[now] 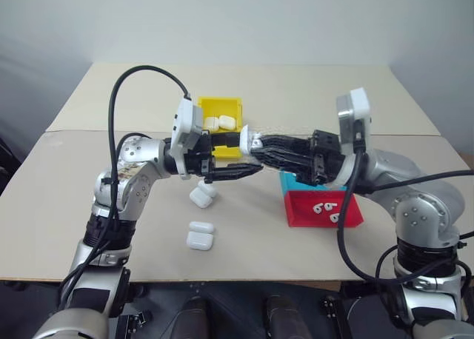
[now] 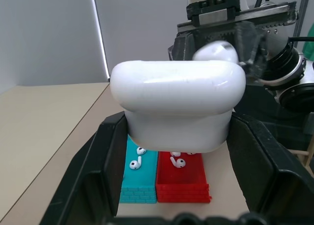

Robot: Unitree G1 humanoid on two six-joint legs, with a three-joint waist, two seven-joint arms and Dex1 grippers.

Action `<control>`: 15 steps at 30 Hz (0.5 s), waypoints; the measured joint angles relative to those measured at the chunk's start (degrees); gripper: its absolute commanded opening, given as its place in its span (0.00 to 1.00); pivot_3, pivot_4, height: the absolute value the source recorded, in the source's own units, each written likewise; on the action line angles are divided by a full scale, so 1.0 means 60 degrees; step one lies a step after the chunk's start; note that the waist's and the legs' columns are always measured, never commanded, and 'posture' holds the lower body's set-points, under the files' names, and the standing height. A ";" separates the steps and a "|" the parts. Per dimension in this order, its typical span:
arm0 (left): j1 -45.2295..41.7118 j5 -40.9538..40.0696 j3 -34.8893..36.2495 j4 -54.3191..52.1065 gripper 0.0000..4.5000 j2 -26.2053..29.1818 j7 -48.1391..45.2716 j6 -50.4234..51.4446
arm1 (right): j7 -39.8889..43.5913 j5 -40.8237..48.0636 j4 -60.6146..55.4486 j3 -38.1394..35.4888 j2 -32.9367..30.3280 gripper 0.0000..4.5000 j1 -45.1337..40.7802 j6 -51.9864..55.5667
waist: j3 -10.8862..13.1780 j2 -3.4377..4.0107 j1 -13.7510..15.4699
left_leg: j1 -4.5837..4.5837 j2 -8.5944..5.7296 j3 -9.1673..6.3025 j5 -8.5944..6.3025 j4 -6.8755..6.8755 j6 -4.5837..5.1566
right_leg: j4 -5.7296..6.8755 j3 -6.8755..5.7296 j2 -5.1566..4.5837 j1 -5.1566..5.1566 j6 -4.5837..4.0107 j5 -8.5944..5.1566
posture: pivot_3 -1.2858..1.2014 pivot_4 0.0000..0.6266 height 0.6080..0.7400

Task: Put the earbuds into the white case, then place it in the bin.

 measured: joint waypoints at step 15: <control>-0.0009 -0.0001 0.0026 0.0075 0.61 -0.0060 0.0016 -0.0030 | 0.0505 0.0577 -0.0142 -0.0065 -0.0864 0.84 0.0183 -0.0062 | 0.0001 -0.0002 0.0002 | 0.0000 0.0000 0.0000 0.0000 0.0000 0.0000 | -0.0003 0.0000 0.0000 0.0001 0.0000 0.0000 | 0.52 0.24 1.00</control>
